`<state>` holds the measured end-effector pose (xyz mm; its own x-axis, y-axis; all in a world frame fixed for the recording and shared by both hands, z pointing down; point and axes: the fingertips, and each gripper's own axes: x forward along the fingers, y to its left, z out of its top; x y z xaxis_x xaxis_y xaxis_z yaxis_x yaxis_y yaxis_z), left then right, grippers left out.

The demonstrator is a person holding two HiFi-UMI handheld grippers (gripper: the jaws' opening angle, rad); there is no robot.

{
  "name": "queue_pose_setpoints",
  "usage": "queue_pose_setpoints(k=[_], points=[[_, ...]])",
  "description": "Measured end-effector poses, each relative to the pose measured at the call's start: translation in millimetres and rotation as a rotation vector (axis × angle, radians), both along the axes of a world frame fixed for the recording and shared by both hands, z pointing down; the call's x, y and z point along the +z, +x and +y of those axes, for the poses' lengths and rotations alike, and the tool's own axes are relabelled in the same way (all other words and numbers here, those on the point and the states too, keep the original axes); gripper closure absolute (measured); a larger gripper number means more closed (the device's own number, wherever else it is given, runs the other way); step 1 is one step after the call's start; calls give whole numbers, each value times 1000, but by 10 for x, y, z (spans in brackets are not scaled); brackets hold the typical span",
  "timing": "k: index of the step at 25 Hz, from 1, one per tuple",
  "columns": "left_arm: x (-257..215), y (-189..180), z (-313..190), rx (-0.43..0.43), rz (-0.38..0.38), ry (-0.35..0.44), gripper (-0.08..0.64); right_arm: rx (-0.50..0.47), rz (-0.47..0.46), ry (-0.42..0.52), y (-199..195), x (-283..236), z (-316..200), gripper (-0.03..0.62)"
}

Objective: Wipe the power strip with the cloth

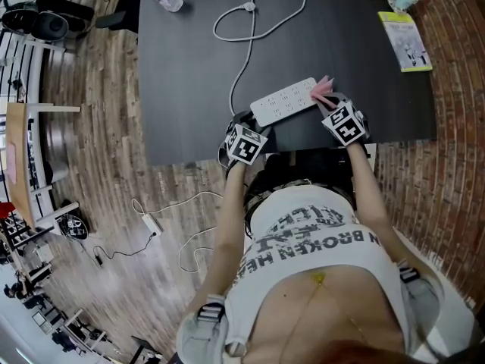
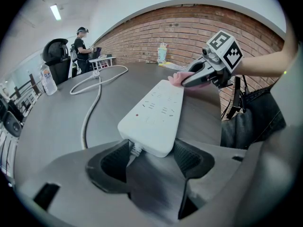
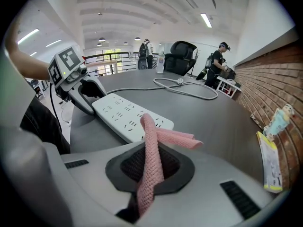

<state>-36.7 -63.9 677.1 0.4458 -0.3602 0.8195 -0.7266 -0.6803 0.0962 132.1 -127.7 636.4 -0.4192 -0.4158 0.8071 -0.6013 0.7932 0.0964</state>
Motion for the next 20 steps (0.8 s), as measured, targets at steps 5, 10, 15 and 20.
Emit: queue_pose_setpoints(k=[5, 10, 15, 20], points=[[3, -33, -8, 0, 1, 8, 282, 51, -41, -10, 0, 0, -32, 577], [12, 5, -12, -1, 3, 10, 282, 81, -47, 6, 117, 6, -103, 577], [10, 2, -9, 1, 1, 12, 282, 83, -66, -19, 150, 15, -97, 577], [6, 14, -10, 3, 4, 16, 282, 72, -48, -19, 156, 15, -91, 577]])
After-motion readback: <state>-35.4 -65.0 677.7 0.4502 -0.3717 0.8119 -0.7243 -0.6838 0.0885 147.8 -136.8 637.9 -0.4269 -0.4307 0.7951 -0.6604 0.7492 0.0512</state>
